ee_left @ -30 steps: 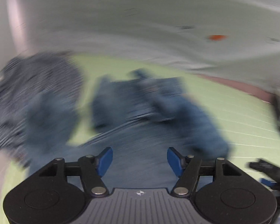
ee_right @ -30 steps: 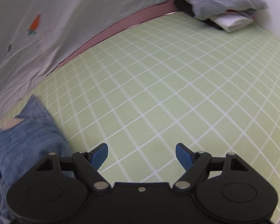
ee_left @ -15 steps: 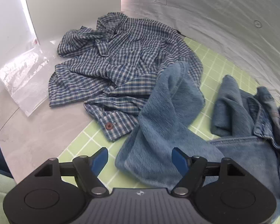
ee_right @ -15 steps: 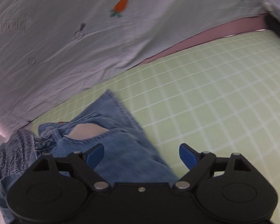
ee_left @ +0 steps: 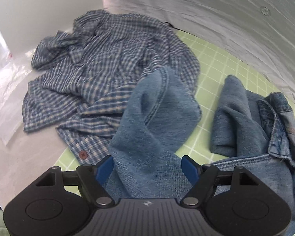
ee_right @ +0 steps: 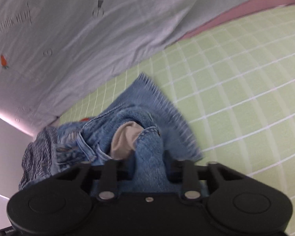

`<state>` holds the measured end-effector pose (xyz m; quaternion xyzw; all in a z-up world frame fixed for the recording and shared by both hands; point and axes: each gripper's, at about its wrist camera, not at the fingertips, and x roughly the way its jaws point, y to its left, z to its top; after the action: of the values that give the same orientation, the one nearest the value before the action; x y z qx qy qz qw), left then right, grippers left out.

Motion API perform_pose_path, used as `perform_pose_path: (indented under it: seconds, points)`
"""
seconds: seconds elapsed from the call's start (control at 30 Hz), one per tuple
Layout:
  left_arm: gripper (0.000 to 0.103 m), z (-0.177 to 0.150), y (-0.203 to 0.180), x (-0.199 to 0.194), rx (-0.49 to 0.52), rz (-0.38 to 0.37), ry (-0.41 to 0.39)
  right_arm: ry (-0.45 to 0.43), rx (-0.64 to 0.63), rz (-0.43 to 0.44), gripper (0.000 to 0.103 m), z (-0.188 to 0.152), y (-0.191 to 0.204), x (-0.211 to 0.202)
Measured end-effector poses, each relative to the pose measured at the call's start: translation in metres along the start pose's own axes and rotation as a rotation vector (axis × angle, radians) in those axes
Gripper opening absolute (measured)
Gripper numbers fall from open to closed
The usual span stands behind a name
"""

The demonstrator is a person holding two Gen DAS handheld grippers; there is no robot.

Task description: Fold clothes

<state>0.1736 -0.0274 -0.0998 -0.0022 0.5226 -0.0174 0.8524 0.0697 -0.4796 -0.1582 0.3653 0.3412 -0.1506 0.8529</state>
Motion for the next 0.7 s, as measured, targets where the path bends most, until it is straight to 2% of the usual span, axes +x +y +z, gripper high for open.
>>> perform_pose_path:
  seconds: [0.03,0.17,0.33,0.37,0.47,0.57,0.6,0.63,0.7]
  points:
    - [0.077,-0.001,-0.002,-0.002,0.012,0.004,-0.004,-0.044,-0.008,-0.046,0.011,0.001,-0.004,-0.011]
    - [0.077,-0.006,-0.005,-0.006,0.015,0.004,-0.006,-0.228,0.043,-0.308,0.010,0.008,-0.053,-0.071]
    - [0.077,-0.017,-0.007,-0.011,0.007,0.006,-0.006,-0.347,-0.023,-0.795,0.010,0.005,-0.133,-0.143]
    - [0.077,-0.019,-0.007,-0.011,0.002,0.006,-0.003,-0.356,-0.019,-0.877,0.010,0.003,-0.149,-0.155]
    - [0.077,-0.028,-0.006,-0.009,-0.005,0.011,0.016,-0.319,0.067,-1.053,0.011,-0.010,-0.199,-0.183]
    - [0.077,-0.037,-0.006,-0.004,-0.004,0.014,0.038,-0.281,0.117,-1.076,0.016,-0.027,-0.221,-0.200]
    - [0.077,-0.040,-0.007,-0.002,-0.003,0.008,0.043,-0.281,0.124,-1.063,0.022,-0.033,-0.223,-0.204]
    - [0.077,-0.042,-0.008,0.001,-0.003,0.002,0.049,-0.285,0.133,-1.049,0.032,-0.040,-0.223,-0.209]
    - [0.077,-0.043,-0.010,0.009,-0.004,-0.007,0.058,-0.292,0.161,-1.019,0.043,-0.049,-0.221,-0.211]
